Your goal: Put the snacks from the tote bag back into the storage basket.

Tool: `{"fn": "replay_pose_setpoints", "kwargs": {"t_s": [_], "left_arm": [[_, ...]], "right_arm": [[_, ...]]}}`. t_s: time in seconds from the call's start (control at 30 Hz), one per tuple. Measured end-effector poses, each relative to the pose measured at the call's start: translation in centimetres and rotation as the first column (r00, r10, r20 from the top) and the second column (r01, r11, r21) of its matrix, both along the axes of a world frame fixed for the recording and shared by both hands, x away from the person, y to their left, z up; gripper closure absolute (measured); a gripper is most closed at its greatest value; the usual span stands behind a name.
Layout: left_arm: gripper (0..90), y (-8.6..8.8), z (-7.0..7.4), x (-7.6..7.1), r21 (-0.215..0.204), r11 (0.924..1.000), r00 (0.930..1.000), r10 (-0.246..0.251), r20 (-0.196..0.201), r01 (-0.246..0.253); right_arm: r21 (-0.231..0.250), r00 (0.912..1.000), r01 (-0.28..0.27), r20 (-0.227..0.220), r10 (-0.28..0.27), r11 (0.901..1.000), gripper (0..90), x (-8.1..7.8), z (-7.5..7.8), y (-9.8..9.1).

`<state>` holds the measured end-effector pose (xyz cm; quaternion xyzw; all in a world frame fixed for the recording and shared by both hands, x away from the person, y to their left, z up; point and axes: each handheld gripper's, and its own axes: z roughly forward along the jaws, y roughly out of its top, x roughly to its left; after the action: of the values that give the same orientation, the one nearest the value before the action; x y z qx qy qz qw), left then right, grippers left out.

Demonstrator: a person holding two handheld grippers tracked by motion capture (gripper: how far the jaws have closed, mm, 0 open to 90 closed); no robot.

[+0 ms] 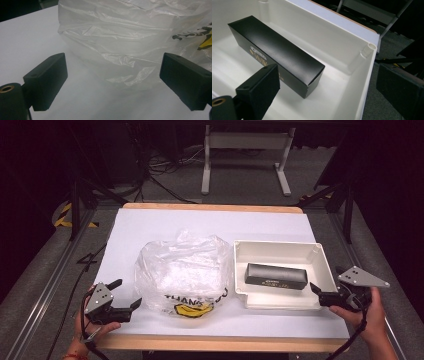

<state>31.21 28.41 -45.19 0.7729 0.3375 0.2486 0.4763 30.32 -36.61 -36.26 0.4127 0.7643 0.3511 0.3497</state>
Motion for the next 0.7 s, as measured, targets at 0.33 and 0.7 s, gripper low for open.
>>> {"fn": "replay_pose_setpoints", "kwargs": {"t_s": [0.33,0.7], "left_arm": [[8.6,0.0,0.0,0.0,0.002,1.0,1.0,0.0,-0.001,0.0],[8.6,0.0,0.0,0.0,-0.004,1.0,1.0,-0.001,-0.001,0.001]], "right_arm": [[0.072,0.9988,0.034,0.033,-0.037,0.9968,5.0,-1.9,-2.3,-1.3],[0.127,0.9928,0.062,0.094,-0.075,0.99,4.4,-3.2,-5.1,-2.2]]}}
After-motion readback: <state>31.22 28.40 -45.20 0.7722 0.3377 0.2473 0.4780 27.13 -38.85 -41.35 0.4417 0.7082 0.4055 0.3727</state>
